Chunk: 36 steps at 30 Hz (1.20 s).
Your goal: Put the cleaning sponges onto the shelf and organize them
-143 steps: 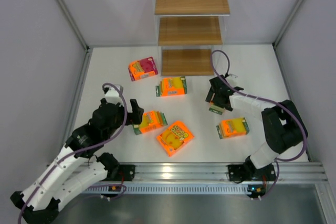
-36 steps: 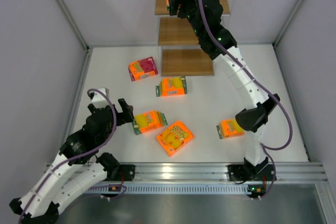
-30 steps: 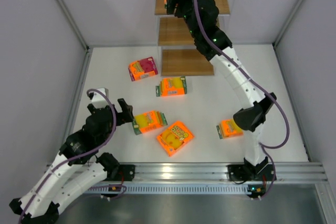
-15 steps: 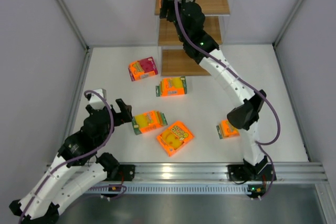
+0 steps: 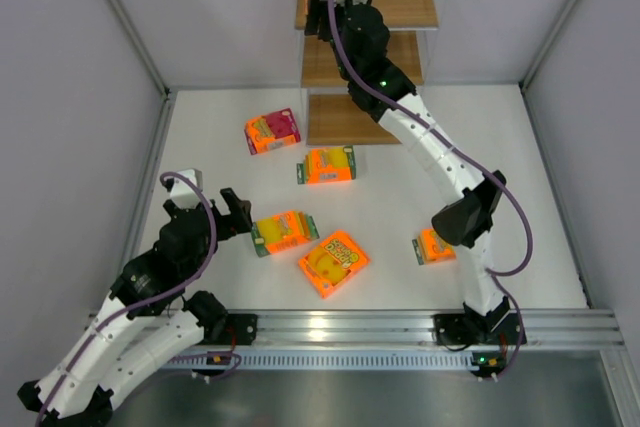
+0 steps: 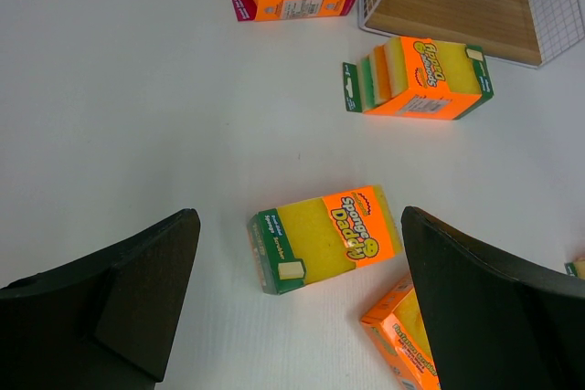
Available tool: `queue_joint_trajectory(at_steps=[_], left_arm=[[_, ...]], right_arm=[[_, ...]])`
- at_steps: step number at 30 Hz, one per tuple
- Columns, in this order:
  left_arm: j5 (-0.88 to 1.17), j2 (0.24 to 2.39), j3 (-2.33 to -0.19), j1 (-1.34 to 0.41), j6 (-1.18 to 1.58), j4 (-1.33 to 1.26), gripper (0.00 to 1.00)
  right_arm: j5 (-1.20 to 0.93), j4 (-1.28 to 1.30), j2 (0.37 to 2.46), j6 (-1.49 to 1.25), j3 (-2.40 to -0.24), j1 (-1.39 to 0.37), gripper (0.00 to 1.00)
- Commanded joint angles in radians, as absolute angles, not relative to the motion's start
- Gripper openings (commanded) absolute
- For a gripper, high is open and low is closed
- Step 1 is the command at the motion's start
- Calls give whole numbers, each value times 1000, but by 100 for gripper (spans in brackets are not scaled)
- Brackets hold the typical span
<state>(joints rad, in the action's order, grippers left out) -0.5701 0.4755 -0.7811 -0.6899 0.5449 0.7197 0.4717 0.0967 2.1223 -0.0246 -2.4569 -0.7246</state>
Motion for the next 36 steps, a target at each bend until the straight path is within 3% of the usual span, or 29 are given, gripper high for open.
queue_joint_trajectory(at_steps=[1, 9, 13, 27, 36], left_arm=[[-589, 476, -778, -692, 548, 715, 98], [-597, 472, -776, -693, 554, 719, 98], [-603, 474, -775, -692, 555, 721, 98], [-606, 489, -775, -692, 557, 721, 98], [-598, 497, -776, -692, 555, 719, 98]], right_arm=[[508, 89, 2115, 25, -2499, -730, 47], [511, 103, 2134, 37, -2496, -730, 49], [522, 89, 2148, 40, -2496, -730, 64], [492, 81, 2186, 11, -2511, -703, 99], [483, 61, 2094, 35, -2514, -703, 99]])
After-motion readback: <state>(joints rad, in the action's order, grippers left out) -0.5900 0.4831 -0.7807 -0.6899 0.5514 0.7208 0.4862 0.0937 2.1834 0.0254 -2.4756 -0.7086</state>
